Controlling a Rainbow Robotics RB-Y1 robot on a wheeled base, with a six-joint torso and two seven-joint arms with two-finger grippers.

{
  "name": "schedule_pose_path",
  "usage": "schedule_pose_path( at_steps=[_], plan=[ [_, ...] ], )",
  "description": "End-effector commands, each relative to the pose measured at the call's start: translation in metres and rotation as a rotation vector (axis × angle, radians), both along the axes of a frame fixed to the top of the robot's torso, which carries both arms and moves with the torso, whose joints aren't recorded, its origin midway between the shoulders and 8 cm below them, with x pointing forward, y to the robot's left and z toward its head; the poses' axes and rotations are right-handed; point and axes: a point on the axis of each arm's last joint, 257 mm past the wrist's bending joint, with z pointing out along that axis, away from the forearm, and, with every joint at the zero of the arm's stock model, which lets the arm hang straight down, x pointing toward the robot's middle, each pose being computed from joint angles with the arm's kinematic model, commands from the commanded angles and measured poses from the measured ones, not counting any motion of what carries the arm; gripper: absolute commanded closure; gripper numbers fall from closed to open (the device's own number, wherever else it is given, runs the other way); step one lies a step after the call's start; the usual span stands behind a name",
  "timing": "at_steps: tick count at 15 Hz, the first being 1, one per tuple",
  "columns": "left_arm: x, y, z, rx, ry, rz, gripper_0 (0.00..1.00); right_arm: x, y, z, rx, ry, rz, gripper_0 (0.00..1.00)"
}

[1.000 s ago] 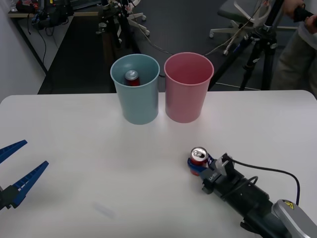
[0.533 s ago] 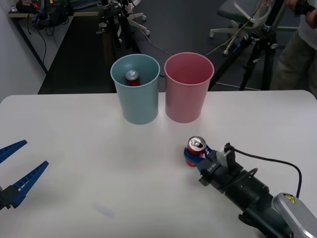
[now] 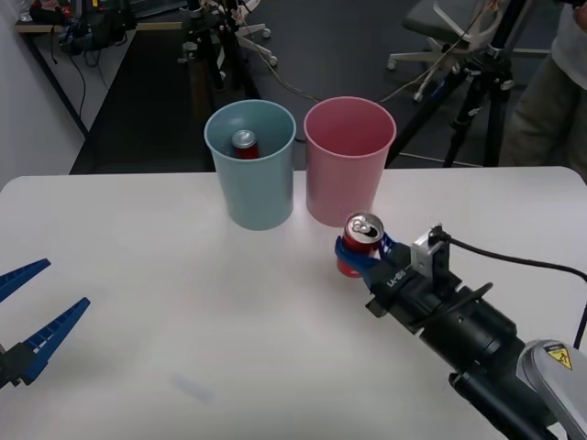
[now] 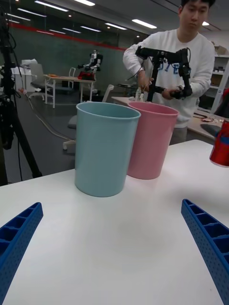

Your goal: Grasp the object on the table and drop it into the matching bin: aluminum can to the light blue bin, PET bottle to the pink bin.

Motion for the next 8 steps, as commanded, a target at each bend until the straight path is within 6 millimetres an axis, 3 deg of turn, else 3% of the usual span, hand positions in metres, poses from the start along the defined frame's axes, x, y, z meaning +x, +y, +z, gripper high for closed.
schedule_pose_path(
  at_steps=[1,8],
  plan=[
    [0.0,0.0,0.0,0.0,0.0,0.0,0.0,-0.008,0.011,0.036,0.032,-0.014,0.003,1.0],
    [0.0,0.0,0.0,0.0,0.0,0.0,0.0,-0.013,0.035,0.095,0.126,-0.043,0.001,1.0]
  ],
)
